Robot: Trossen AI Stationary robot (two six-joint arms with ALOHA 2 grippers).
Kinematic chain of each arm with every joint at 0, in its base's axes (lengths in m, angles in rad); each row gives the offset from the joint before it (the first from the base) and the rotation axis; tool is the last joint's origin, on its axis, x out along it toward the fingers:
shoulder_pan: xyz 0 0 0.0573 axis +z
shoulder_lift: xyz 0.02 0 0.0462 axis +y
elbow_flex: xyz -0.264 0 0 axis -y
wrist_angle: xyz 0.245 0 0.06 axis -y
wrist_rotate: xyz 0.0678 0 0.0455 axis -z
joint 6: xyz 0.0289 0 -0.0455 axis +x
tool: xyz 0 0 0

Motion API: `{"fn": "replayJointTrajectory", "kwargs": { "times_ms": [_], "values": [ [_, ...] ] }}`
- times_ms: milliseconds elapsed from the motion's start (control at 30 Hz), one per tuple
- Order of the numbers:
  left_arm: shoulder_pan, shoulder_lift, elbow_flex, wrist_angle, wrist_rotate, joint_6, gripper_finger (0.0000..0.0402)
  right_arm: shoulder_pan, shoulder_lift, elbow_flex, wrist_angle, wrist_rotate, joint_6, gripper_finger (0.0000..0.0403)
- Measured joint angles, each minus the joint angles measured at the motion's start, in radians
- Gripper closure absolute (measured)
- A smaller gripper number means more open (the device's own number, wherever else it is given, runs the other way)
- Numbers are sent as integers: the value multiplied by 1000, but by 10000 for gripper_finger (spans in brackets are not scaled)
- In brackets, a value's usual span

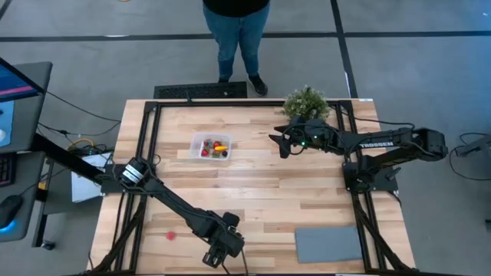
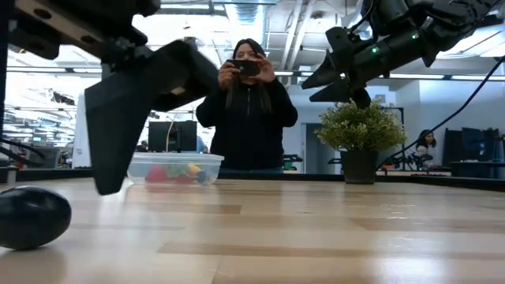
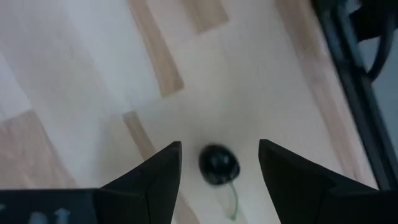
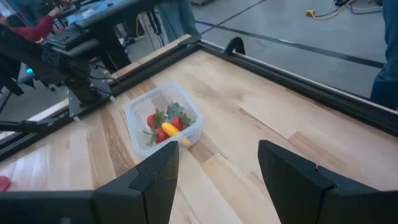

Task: Pick and placing Produce into tupperware
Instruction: Put the cherry into the transparent bin

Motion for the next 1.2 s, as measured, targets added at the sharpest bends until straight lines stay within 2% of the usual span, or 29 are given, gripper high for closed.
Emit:
{"fn": "replayJointTrajectory", "kwargs": {
  "times_ms": [633, 767, 1067, 1200],
  "values": [
    [2, 3, 0, -14, -1, -21, 198, 0, 0, 0, 7, 0, -25, 159],
    [2, 29, 0, -9, 35, -59, 198, 0, 0, 0, 8, 0, -26, 159],
    [3, 37, 0, -18, -7, -70, 198, 0, 0, 0, 24, 0, -43, 159],
    [4, 53, 1, -10, 23, -107, 198, 0, 0, 0, 23, 0, -43, 159]
  ]
}}
